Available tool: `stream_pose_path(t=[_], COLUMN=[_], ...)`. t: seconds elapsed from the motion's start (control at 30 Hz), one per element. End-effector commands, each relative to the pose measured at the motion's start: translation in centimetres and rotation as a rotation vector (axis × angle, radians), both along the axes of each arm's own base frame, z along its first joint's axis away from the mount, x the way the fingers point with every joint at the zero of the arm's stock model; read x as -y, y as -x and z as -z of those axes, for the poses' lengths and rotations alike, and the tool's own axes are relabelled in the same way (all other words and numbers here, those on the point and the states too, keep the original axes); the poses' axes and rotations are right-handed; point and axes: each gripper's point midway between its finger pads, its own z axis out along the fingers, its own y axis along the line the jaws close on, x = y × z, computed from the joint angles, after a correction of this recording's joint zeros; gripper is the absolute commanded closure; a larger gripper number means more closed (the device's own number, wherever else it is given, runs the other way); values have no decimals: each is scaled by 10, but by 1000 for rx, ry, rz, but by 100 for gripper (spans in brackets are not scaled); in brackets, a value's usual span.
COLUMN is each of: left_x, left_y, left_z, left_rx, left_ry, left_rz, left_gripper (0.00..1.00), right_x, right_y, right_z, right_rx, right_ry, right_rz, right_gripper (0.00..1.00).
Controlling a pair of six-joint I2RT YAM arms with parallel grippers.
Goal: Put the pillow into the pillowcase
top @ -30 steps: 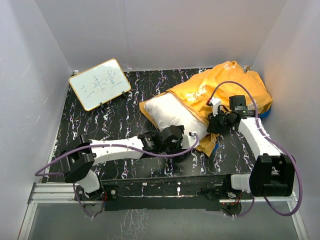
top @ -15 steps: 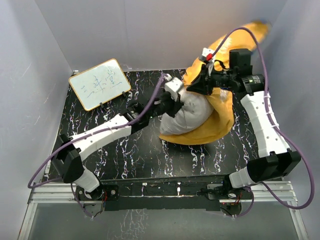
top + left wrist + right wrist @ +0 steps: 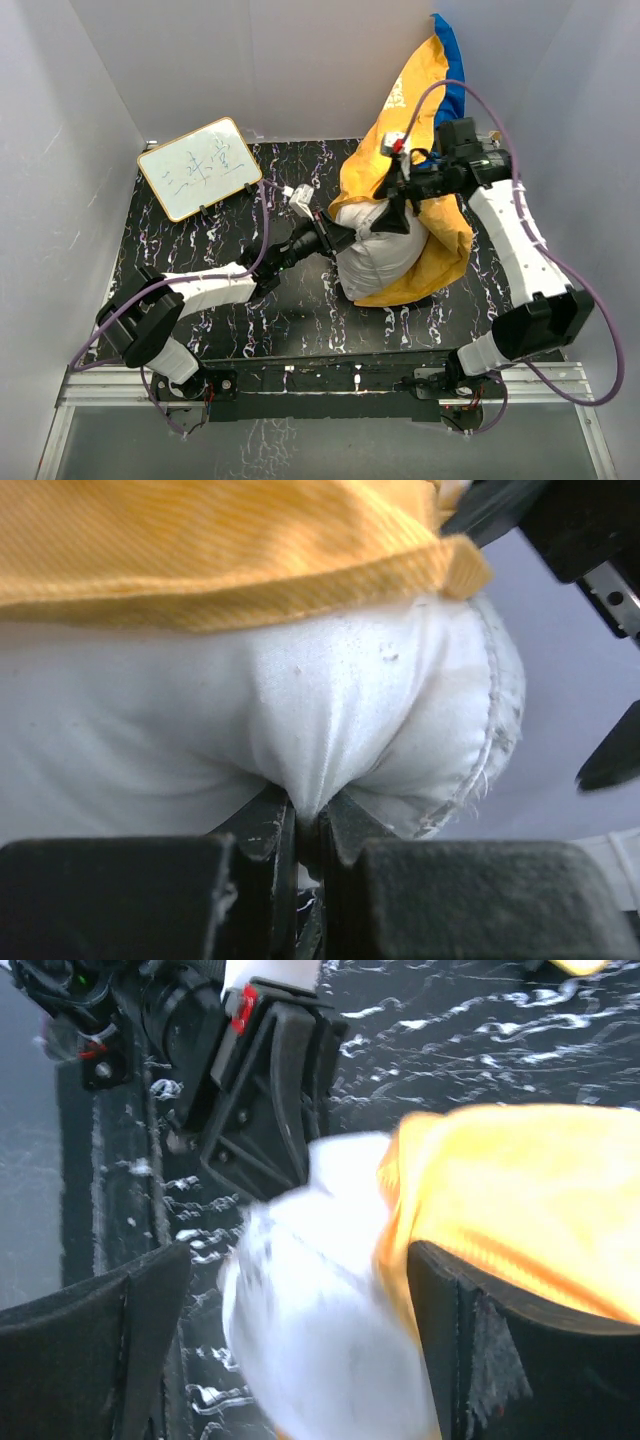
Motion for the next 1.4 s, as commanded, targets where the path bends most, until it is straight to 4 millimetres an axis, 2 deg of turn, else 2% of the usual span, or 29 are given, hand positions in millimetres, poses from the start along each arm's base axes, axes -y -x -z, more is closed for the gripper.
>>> stream_pose_path(t=[0.0,0.07,0.2,0.27,0.33,0.4,0.5,0.53,0.57,0.6,0.63,0.67,0.7,0.77,0.8,0.83,0.9,0.97,1.0,1.07,1.1,1.17,1.23,1.27,1.3,1.33,1.37], left_x=[-13,-16,-15,-12,-10,-9,-11,-12,-13,-14,-14,-15,-15,-14,-12,-11,-5,2,4,8,8,4,-4,-8,-13,-17,-21], left_y=[-4,-3,-1,0,2,3,5,5,4,3,1,-2,-6,-15,-23,-29,-40,-48,-51,-55,-56,-58,-59,-56,-55,-52,-48], left_z=[-8,-6,-6,-5,-5,-6,-7,-9,-11,-13,-16,-20,-26,-41,-56,-71,-100,-128,-139,-150,-151,-141,-124,-115,-105,-95,-87], left_rx=[-32,-32,-26,-25,-25,-22,-13,-7,-2,5,16,27,40,71,104,132,199,266,291,312,317,300,255,235,208,183,161], left_ry=[106,94,82,77,74,76,78,81,80,78,76,77,81,96,108,118,128,125,120,113,111,95,95,103,106,104,103], left_rz=[-72,-76,-62,-44,-24,-15,-13,-14,-16,-19,-23,-27,-32,-34,-37,-38,-39,-35,-32,-32,-34,-45,-68,-72,-79,-82,-86], left_gripper=[100,100,100,100,100,100,100,100,100,100,100,100,100,100,100,100,100,100,100,100,100,100,100,100,100,100,100], right_x=[42,69,119,141,160,168,162,158,151,141,128,114,97,54,29,8,-13,-30,-39,-55,-63,-77,-84,-85,-83,-80,-77], right_y=[9,7,-13,-29,-42,-48,-47,-47,-43,-37,-27,-14,-4,16,31,47,71,83,87,84,79,63,51,44,40,38,39], right_z=[-55,-59,-43,-26,3,30,54,55,53,42,28,8,-16,-72,-109,-135,-185,-211,-218,-215,-203,-165,-113,-87,-71,-61,-60], right_rx=[189,167,146,138,114,67,13,8,-2,5,-3,18,53,141,219,257,268,261,263,251,248,221,178,145,124,118,131], right_ry=[-60,-103,-50,20,101,151,146,131,112,77,29,-19,-75,-141,-173,-221,-365,-417,-429,-428,-409,-331,-220,-162,-122,-94,-80], right_rz=[102,196,454,604,702,718,664,636,590,518,434,333,238,82,-4,-83,-215,-297,-324,-331,-315,-245,-198,-163,-139,-135,-143], right_gripper=[1,1,1,1,1,1,3,11,26,54,77,87,91,92,92,92,92,92,92,92,92,92,92,88,77,66,54])
